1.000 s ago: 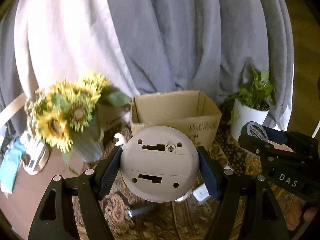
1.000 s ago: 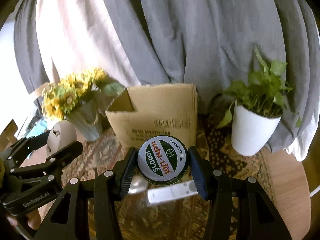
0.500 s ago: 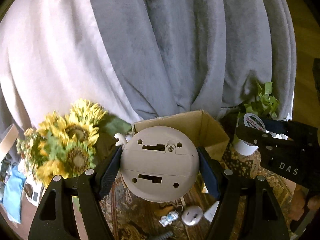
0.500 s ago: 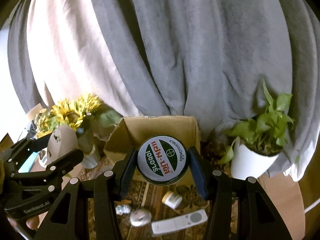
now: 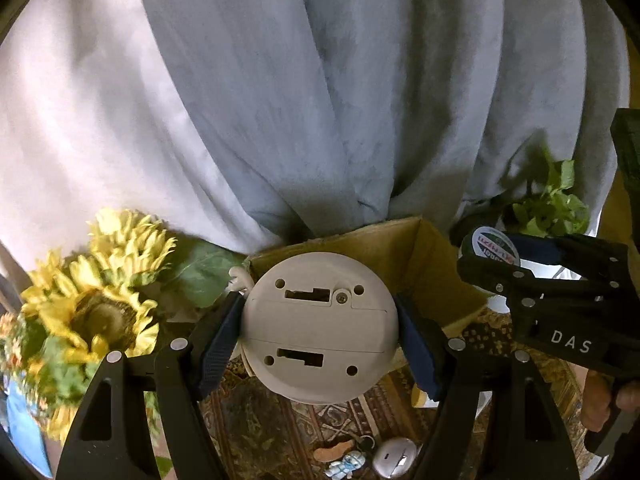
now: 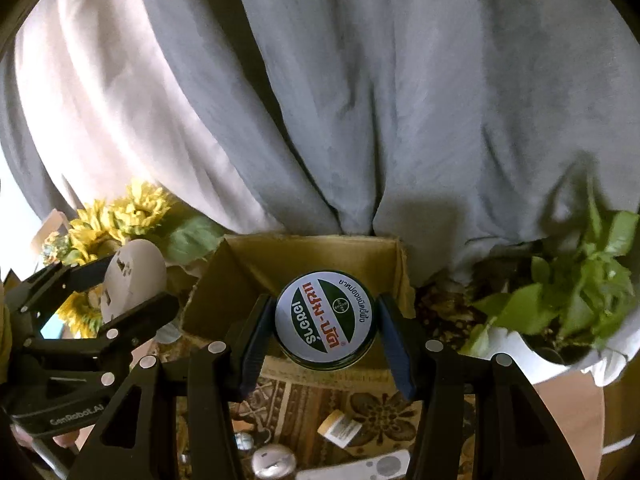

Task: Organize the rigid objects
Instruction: 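Carry the plate and tin over the cardboard box and release both inside, then withdraw both tools from the box back toward the remaining items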

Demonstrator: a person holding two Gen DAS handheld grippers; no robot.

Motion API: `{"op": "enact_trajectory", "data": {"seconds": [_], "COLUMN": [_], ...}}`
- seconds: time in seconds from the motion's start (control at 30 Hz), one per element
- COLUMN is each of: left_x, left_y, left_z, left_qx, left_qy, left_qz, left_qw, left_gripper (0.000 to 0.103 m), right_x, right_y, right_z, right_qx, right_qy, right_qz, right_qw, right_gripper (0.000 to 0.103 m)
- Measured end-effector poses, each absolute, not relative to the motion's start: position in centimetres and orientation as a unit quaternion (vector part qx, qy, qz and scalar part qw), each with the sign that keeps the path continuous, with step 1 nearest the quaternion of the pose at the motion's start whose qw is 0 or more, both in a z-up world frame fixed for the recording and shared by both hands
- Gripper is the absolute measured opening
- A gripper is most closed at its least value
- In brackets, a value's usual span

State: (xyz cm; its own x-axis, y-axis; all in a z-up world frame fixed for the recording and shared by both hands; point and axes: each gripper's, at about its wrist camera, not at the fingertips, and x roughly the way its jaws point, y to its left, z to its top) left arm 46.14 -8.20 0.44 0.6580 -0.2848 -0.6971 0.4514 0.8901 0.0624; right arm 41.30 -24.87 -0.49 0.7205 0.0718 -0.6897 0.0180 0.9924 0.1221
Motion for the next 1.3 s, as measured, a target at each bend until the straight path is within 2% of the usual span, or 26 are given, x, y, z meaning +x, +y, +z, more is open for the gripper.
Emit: {"op": "enact_trajectory", "data": {"seconds": [0.53,0.7,1.13,1.3], "left_x": [52.7,52.8,48.7,45.5], "left_y": [-10.0,-10.2,-7.0,-4.7], "left_z": [-5.4,-5.5,-3.2,-1.5], "left_qx": [0.125,0.142,0.127,0.105], "left_qy": [0.490,0.479,0.403,0.367], "left_qz": [-0.196,-0.177,-0.148,-0.133], "left_qw": [0.840,0.848,0.894,0.915], "left_gripper": [0.074,0.086,0.100,0.103], "right_x": [48.4,49.2,45.7,42.8], "right_y": [-26.7,-27.1,-25.7,-24.2], "right_z": [-6.0,-7.7,-4.5,-2.4], "right_qx": [0.090,0.098,0.081,0.076], "right_qy": [0.491,0.509,0.447,0.411], "right_qz": [0.021,0.022,-0.026,-0.020], "right_qw": [0.866,0.855,0.890,0.908], "right_gripper": [0.053,0.053,0.074,0.075]}}
